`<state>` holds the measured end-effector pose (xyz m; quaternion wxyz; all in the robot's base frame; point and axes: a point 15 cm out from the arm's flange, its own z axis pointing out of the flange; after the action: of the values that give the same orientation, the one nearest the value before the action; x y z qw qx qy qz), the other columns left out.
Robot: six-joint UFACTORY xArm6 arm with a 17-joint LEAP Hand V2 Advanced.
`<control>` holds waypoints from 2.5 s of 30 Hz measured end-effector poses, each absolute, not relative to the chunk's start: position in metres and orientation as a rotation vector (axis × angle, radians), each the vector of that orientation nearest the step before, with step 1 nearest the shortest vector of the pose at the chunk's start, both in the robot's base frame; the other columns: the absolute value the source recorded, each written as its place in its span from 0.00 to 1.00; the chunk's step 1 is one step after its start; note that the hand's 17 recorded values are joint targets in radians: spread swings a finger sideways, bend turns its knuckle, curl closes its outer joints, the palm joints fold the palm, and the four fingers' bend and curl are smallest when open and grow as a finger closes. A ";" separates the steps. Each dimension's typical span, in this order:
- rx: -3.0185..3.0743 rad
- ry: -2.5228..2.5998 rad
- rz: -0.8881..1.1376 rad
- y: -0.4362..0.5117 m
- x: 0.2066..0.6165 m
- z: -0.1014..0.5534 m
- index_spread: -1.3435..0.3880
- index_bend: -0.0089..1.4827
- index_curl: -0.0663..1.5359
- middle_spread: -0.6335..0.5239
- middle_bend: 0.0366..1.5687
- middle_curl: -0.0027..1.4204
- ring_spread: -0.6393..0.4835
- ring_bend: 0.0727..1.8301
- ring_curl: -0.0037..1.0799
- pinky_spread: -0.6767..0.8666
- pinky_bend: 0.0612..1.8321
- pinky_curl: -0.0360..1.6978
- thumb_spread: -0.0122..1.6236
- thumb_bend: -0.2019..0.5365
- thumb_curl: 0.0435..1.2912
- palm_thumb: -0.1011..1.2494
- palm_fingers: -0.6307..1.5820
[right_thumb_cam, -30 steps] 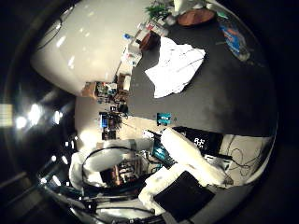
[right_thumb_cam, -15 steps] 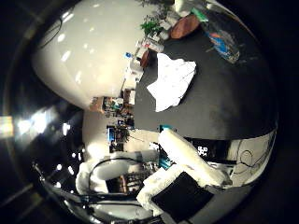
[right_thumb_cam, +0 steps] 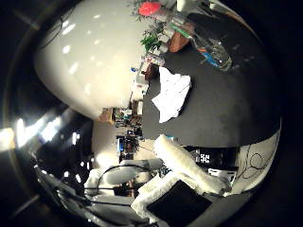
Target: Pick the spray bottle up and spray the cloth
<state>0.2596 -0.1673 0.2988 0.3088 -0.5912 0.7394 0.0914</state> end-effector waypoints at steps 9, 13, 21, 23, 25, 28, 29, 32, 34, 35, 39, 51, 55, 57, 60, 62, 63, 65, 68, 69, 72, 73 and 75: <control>-1.581 1.920 0.275 -0.209 0.287 0.322 0.59 0.11 0.21 0.61 0.12 0.24 0.71 0.07 0.21 0.66 0.10 0.21 0.69 0.24 0.18 0.43 0.32; -1.559 1.884 0.313 -0.223 0.299 0.325 0.59 0.11 0.21 0.60 0.12 0.24 0.70 0.07 0.21 0.66 0.10 0.21 0.69 0.25 0.18 0.43 0.32; -1.517 1.793 0.352 -0.243 0.327 0.326 0.61 0.10 0.21 0.61 0.11 0.24 0.67 0.08 0.23 0.63 0.11 0.22 0.69 0.24 0.18 0.44 0.32; -1.502 1.744 0.379 -0.244 0.335 0.329 0.62 0.11 0.21 0.61 0.10 0.24 0.66 0.08 0.24 0.62 0.11 0.22 0.69 0.24 0.18 0.44 0.32; -1.484 1.698 0.400 -0.247 0.342 0.332 0.63 0.11 0.21 0.62 0.10 0.23 0.66 0.08 0.24 0.61 0.12 0.22 0.69 0.24 0.18 0.44 0.31; -1.457 1.643 0.424 -0.256 0.355 0.333 0.64 0.12 0.21 0.64 0.09 0.22 0.65 0.09 0.25 0.61 0.12 0.22 0.70 0.25 0.19 0.45 0.30; -1.450 1.627 0.432 -0.259 0.359 0.334 0.64 0.12 0.22 0.64 0.09 0.22 0.65 0.08 0.25 0.61 0.12 0.22 0.70 0.25 0.19 0.45 0.30; -1.437 1.581 0.460 -0.266 0.369 0.338 0.65 0.13 0.22 0.64 0.09 0.21 0.65 0.08 0.25 0.60 0.12 0.21 0.71 0.25 0.19 0.47 0.30; -1.427 1.564 0.467 -0.271 0.374 0.338 0.65 0.12 0.23 0.64 0.09 0.21 0.65 0.07 0.25 0.60 0.12 0.21 0.71 0.25 0.19 0.48 0.29; -1.426 1.559 0.466 -0.273 0.377 0.338 0.65 0.12 0.23 0.64 0.09 0.21 0.65 0.07 0.25 0.60 0.12 0.21 0.71 0.25 0.19 0.48 0.29; -1.429 1.541 0.471 -0.277 0.388 0.335 0.65 0.12 0.23 0.65 0.10 0.21 0.65 0.07 0.25 0.60 0.12 0.21 0.71 0.25 0.19 0.48 0.29; -1.489 1.458 0.539 -0.239 0.420 0.326 0.66 0.12 0.22 0.66 0.10 0.21 0.65 0.08 0.26 0.60 0.12 0.21 0.69 0.24 0.19 0.46 0.28; -1.487 1.405 0.558 -0.220 0.437 0.325 0.66 0.12 0.22 0.66 0.10 0.21 0.65 0.08 0.26 0.60 0.12 0.21 0.69 0.25 0.19 0.46 0.28; -1.495 1.390 0.578 -0.211 0.443 0.322 0.66 0.12 0.22 0.66 0.10 0.21 0.65 0.08 0.26 0.60 0.12 0.21 0.69 0.25 0.19 0.46 0.28; -1.512 1.370 0.610 -0.197 0.450 0.316 0.65 0.11 0.22 0.66 0.10 0.21 0.65 0.08 0.26 0.60 0.13 0.21 0.69 0.25 0.19 0.46 0.28; -1.528 1.358 0.636 -0.189 0.454 0.309 0.64 0.11 0.21 0.66 0.09 0.21 0.65 0.08 0.26 0.60 0.13 0.22 0.68 0.24 0.20 0.47 0.28; -1.533 1.353 0.644 -0.185 0.455 0.308 0.63 0.11 0.21 0.66 0.09 0.21 0.65 0.08 0.26 0.60 0.13 0.22 0.68 0.24 0.19 0.47 0.27; -1.549 1.342 0.664 -0.176 0.459 0.304 0.63 0.11 0.21 0.65 0.09 0.20 0.65 0.08 0.26 0.60 0.14 0.22 0.67 0.24 0.20 0.48 0.27; -1.587 1.322 0.693 -0.161 0.462 0.300 0.63 0.11 0.20 0.65 0.09 0.20 0.65 0.07 0.26 0.61 0.14 0.22 0.66 0.24 0.20 0.48 0.27; -1.598 1.319 0.705 -0.157 0.462 0.297 0.63 0.11 0.20 0.65 0.09 0.20 0.65 0.07 0.26 0.61 0.14 0.22 0.66 0.24 0.20 0.48 0.27; -1.609 1.309 0.727 -0.147 0.465 0.292 0.62 0.10 0.20 0.65 0.09 0.20 0.65 0.07 0.26 0.61 0.14 0.21 0.65 0.24 0.20 0.48 0.27; -1.613 1.308 0.730 -0.145 0.466 0.291 0.62 0.10 0.20 0.66 0.09 0.20 0.65 0.07 0.26 0.61 0.14 0.21 0.65 0.24 0.20 0.49 0.27; -1.620 1.308 0.730 -0.140 0.470 0.288 0.62 0.10 0.19 0.66 0.10 0.20 0.65 0.07 0.26 0.61 0.14 0.21 0.65 0.24 0.20 0.49 0.27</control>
<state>0.4697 -0.1396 0.2880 0.4508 -0.6553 0.5294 0.2952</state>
